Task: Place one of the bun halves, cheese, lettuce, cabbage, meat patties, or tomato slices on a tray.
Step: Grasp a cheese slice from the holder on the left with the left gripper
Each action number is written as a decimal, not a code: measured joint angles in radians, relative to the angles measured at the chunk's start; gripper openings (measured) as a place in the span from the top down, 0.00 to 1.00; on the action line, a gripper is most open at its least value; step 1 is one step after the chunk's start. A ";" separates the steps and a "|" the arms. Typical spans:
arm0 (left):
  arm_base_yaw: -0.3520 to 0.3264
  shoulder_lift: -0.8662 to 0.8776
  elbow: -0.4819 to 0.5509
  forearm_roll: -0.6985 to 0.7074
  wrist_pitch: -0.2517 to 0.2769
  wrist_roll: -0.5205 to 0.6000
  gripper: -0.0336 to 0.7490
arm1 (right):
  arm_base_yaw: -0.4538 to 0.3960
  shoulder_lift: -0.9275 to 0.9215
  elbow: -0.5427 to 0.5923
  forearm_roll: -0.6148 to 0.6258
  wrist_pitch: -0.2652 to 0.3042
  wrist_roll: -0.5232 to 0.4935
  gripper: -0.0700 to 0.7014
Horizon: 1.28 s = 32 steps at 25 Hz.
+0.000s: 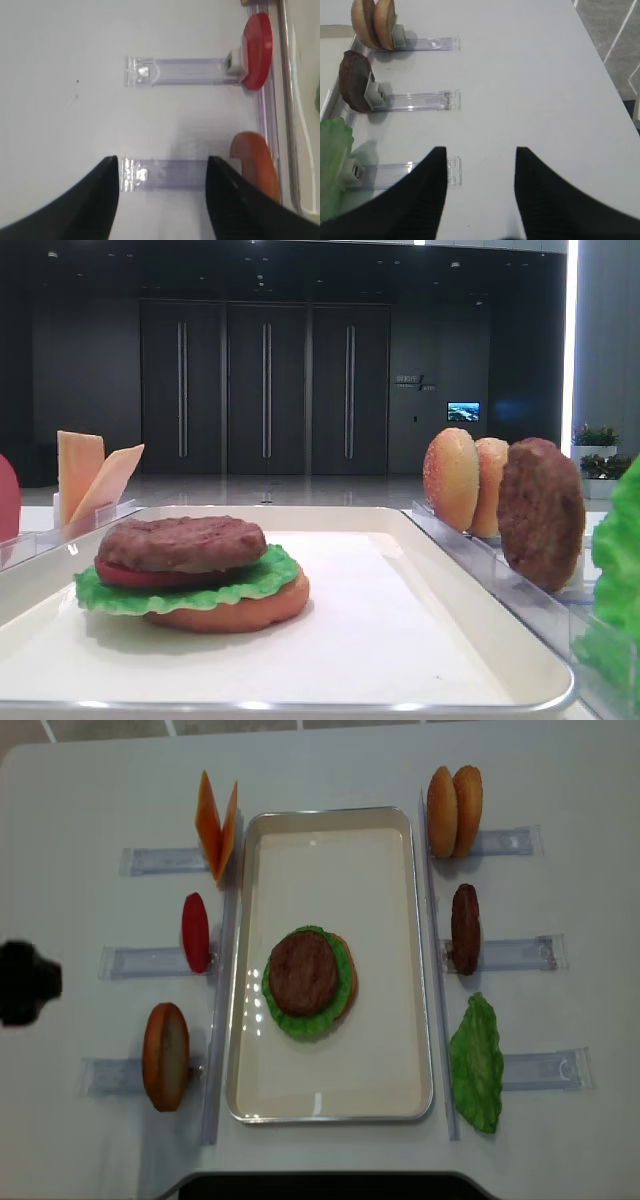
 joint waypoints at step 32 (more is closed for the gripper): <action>-0.181 1.079 -1.093 -0.045 0.281 -0.152 0.42 | 0.000 0.000 0.000 0.000 0.000 0.000 0.51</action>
